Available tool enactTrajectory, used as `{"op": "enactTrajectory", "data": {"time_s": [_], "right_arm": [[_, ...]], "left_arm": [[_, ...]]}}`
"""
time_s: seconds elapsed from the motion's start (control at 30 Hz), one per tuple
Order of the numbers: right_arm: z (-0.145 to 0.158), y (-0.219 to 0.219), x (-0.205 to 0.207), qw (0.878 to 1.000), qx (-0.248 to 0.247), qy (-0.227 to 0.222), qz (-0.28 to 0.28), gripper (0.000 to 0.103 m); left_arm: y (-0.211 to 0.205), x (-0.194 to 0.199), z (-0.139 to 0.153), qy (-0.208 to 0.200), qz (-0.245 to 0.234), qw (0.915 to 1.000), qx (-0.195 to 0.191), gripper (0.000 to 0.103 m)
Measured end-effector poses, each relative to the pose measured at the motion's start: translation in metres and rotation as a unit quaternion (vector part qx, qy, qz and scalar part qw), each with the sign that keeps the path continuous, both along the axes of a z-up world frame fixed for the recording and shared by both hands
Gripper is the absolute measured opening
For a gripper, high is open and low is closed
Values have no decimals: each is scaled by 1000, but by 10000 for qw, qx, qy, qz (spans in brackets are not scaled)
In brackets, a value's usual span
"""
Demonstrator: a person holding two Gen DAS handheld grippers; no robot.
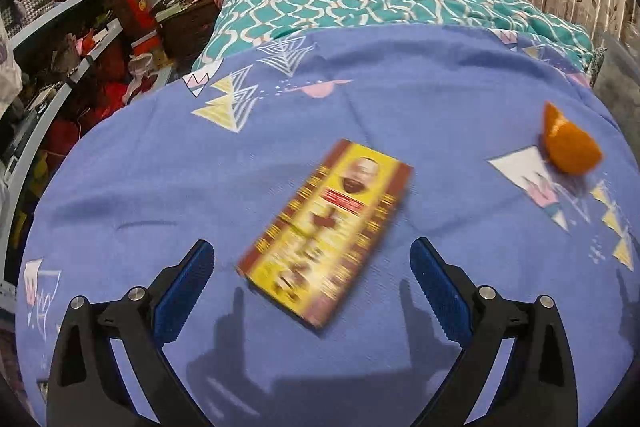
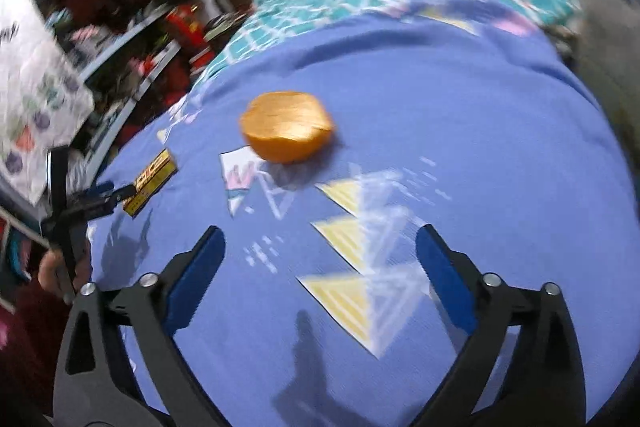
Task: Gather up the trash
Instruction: 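Grasp the yellow spice box with the left tool while the right tool grasps the orange peel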
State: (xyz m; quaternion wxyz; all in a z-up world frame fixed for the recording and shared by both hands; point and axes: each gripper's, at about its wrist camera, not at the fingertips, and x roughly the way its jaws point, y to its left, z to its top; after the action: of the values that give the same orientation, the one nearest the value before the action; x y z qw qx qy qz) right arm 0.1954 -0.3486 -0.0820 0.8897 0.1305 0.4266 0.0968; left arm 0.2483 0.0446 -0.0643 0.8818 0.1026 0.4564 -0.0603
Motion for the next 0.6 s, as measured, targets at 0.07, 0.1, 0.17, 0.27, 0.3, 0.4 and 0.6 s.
{"op": "enactTrajectory", "data": {"time_s": [0.07, 0.1, 0.17, 0.27, 0.3, 0.4, 0.6], "right_arm": [[-6, 24, 26, 9992, -358, 5, 203, 99], [-9, 33, 39, 9984, -498, 6, 260, 99], [-13, 40, 62, 9973, -686, 16, 265, 99], [-20, 42, 91, 9976, -641, 139, 201, 99], [-26, 41, 104, 9982, -515, 259, 183, 99], [-39, 40, 125, 9983, -256, 517, 115, 99], [-33, 37, 106, 9996, -196, 193, 4, 53]], "left_arm": [[1, 6, -2, -79, -112, 9999, 64, 94], [1, 10, -4, -81, -150, 9998, 87, 94], [-1, 18, -10, -38, -192, 9998, 103, 94], [-4, 24, -23, 97, -290, 9995, 90, 94], [-7, 25, -28, 145, -299, 9994, 87, 94], [-7, 25, -37, 313, -343, 9989, -25, 91], [-12, 13, -35, 282, -239, 9991, -215, 70]]}}
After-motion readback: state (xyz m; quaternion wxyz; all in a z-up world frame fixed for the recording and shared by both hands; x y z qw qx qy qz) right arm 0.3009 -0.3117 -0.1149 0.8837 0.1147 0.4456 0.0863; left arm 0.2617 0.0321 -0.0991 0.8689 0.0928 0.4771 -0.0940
